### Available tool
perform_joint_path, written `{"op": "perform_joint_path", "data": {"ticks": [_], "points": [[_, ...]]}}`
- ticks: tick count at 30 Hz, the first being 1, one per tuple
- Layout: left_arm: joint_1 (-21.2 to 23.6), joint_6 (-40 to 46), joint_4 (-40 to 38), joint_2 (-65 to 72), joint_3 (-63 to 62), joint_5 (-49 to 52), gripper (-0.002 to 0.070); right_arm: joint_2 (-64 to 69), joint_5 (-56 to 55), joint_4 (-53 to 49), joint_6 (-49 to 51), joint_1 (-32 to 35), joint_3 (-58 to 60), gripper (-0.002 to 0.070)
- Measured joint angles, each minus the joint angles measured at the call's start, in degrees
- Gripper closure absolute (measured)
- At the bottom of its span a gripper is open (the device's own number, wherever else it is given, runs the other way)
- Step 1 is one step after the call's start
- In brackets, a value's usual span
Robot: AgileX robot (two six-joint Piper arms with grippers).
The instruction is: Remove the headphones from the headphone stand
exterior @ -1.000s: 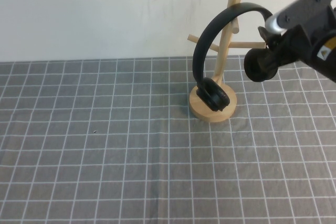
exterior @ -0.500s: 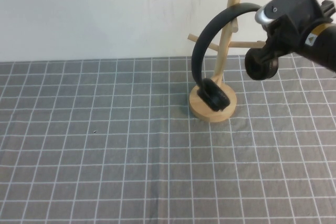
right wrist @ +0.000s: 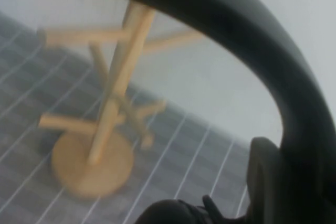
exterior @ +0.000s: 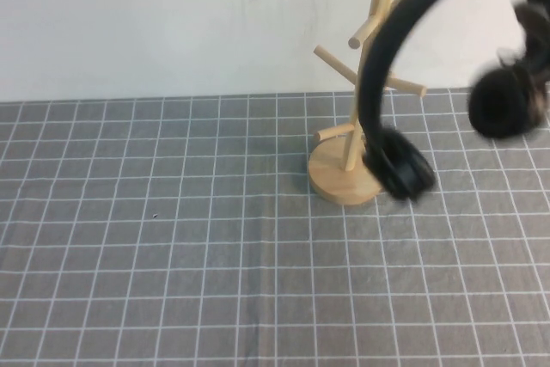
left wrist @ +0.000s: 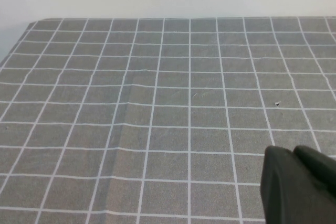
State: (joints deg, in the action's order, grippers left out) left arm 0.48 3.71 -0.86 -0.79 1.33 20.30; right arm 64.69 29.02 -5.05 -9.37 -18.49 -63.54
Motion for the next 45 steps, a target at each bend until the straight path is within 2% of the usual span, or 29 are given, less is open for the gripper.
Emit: {"op": "perform_joint_path", "data": {"ticks": [4,8,14,21,23,24,28,30,32,37,45], "points": [[0.0,0.0,0.0,0.0,0.0,0.0,0.0679,-0.1,6.5,-8.4,13.9,0.5,6.8,0.0683],[0.0,0.0,0.0,0.0,0.0,0.0,0.0679,0.7,5.4,-6.9,23.3,5.1,20.3,0.0683],[0.0,0.0,0.0,0.0,0.0,0.1,0.0679,8.0,5.5,-0.3,20.9,13.4,28.3,0.0682],[0.0,0.0,0.0,0.0,0.0,0.1,0.0679,17.6,-0.6,2.6,22.0,13.9,28.3,0.0671],[0.0,0.0,0.0,0.0,0.0,0.1,0.0680,19.2,-1.2,3.3,22.0,13.9,28.3,0.0612],[0.0,0.0,0.0,0.0,0.0,0.1,0.0679,19.5,-1.2,3.3,22.0,13.8,28.3,0.0559],[0.0,0.0,0.0,0.0,0.0,0.1,0.0679,19.3,-0.6,5.1,21.5,13.7,27.6,0.0269],[0.0,0.0,0.0,0.0,0.0,0.1,0.0679,17.8,0.8,5.6,18.7,13.6,26.6,0.0188],[0.0,0.0,0.0,0.0,0.0,0.1,0.0679,14.7,3.0,6.2,15.5,13.6,25.4,0.0168],[0.0,0.0,0.0,0.0,0.0,0.1,0.0680,1.7,7.2,7.8,8.3,13.6,23.6,0.0180],[0.0,0.0,0.0,0.0,0.0,0.1,0.0679,-21.4,10.6,11.8,2.9,13.6,23.6,0.0183]]}}
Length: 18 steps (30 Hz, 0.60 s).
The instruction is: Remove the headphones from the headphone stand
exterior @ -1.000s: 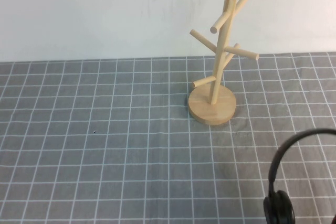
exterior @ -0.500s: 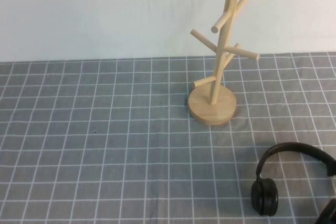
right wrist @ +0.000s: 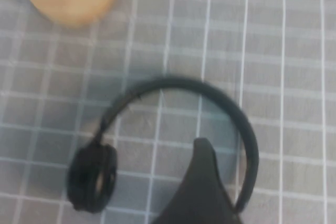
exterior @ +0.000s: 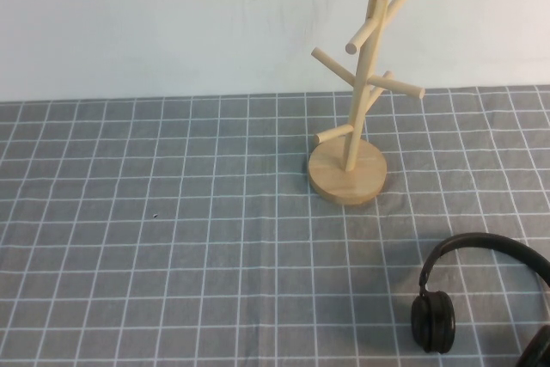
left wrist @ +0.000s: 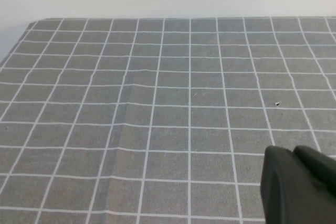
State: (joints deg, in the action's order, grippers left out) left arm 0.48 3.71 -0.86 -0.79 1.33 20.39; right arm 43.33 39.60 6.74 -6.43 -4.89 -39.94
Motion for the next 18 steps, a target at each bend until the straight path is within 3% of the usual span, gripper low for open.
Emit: {"op": "perform_joint_path", "data": {"ticks": [8,18], "points": [[0.0,0.0,0.0,0.0,0.0,0.0,0.0679,-14.0,0.0,0.0,0.0,0.0,0.2,0.0183],[0.0,0.0,0.0,0.0,0.0,0.0,0.0679,-17.2,0.0,-0.9,-0.6,0.0,0.2,0.0183]]}}
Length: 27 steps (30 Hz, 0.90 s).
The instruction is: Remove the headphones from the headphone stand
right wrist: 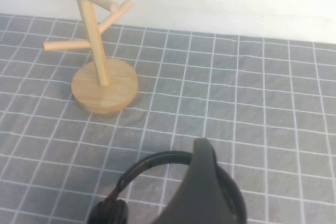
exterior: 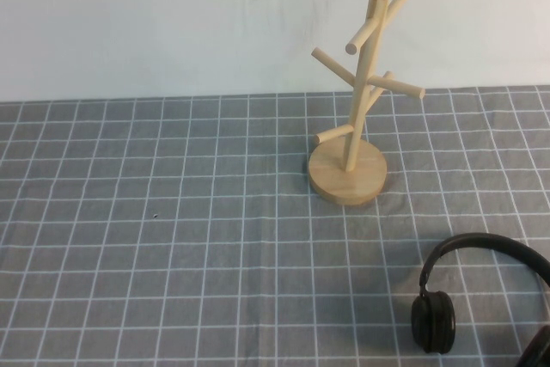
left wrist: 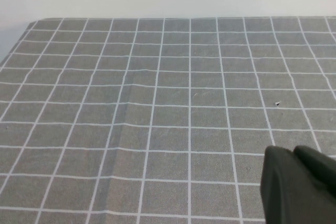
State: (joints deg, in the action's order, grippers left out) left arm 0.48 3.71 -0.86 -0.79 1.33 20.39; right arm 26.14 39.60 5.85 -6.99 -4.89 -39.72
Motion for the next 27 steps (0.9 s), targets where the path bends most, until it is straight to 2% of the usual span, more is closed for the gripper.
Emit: {"op": "perform_joint_path", "data": {"ticks": [8,13,17,27], "points": [[0.0,0.0,0.0,0.0,0.0,0.0,0.0679,-8.2,-0.1,-7.1,1.2,0.2,2.4,0.0183],[0.0,0.0,0.0,0.0,0.0,0.0,0.0679,-14.2,-0.1,-5.9,1.6,1.3,11.1,0.0183],[0.0,0.0,0.0,0.0,0.0,0.0,0.0679,-19.5,-1.7,-0.2,10.1,1.4,16.2,0.0183],[0.0,0.0,0.0,0.0,0.0,0.0,0.0679,-28.4,-9.4,-1.9,10.1,2.3,21.8,0.0183]]}}
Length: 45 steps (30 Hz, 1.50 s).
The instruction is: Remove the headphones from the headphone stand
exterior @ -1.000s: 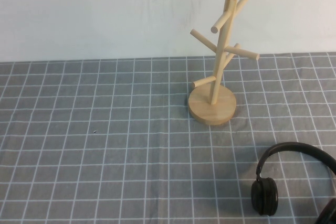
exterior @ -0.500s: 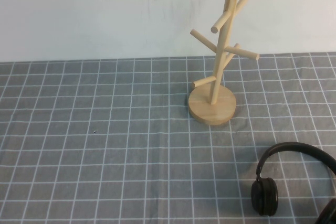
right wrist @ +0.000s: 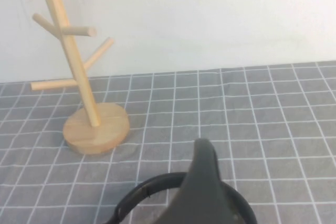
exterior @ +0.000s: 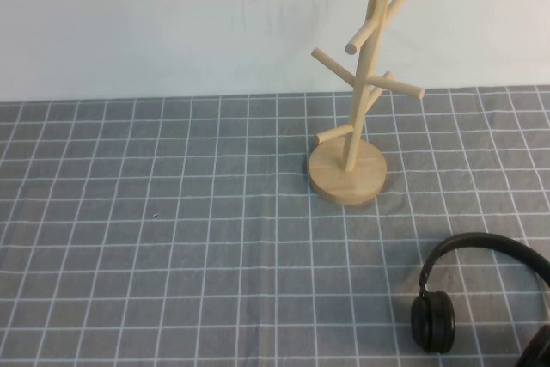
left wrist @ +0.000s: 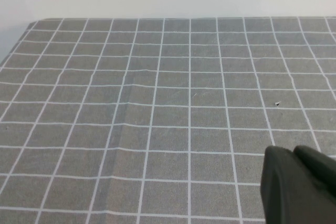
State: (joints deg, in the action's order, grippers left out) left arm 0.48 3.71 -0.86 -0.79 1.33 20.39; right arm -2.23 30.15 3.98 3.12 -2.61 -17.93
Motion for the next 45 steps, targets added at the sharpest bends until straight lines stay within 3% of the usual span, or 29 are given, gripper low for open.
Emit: {"op": "perform_joint_path", "data": {"ticks": [6,8,10,16,21,23,45], "points": [[0.0,0.0,0.0,0.0,0.0,0.0,0.0680,0.0,-1.3,-2.6,0.0,0.0,3.6,0.0183],[0.0,0.0,0.0,0.0,0.0,0.0,0.0679,0.0,-1.1,-4.6,0.1,0.0,4.9,0.0223],[0.0,0.0,0.0,0.0,0.0,0.0,0.0679,0.0,-1.2,-4.8,0.2,0.0,6.2,0.0314],[0.0,0.0,0.0,0.0,0.0,0.0,0.0679,0.0,-6.7,-4.4,0.3,0.0,10.7,0.0684],[0.0,0.0,0.0,0.0,0.0,0.0,0.0679,0.0,-14.4,-4.4,0.6,0.0,19.1,0.0682],[0.0,0.0,0.0,0.0,0.0,0.0,0.0679,0.0,-10.2,-5.0,0.6,0.0,19.3,0.0682],[0.0,0.0,0.0,0.0,0.0,0.0,0.0679,0.0,-10.7,-5.4,0.9,0.0,19.4,0.0682]]}}
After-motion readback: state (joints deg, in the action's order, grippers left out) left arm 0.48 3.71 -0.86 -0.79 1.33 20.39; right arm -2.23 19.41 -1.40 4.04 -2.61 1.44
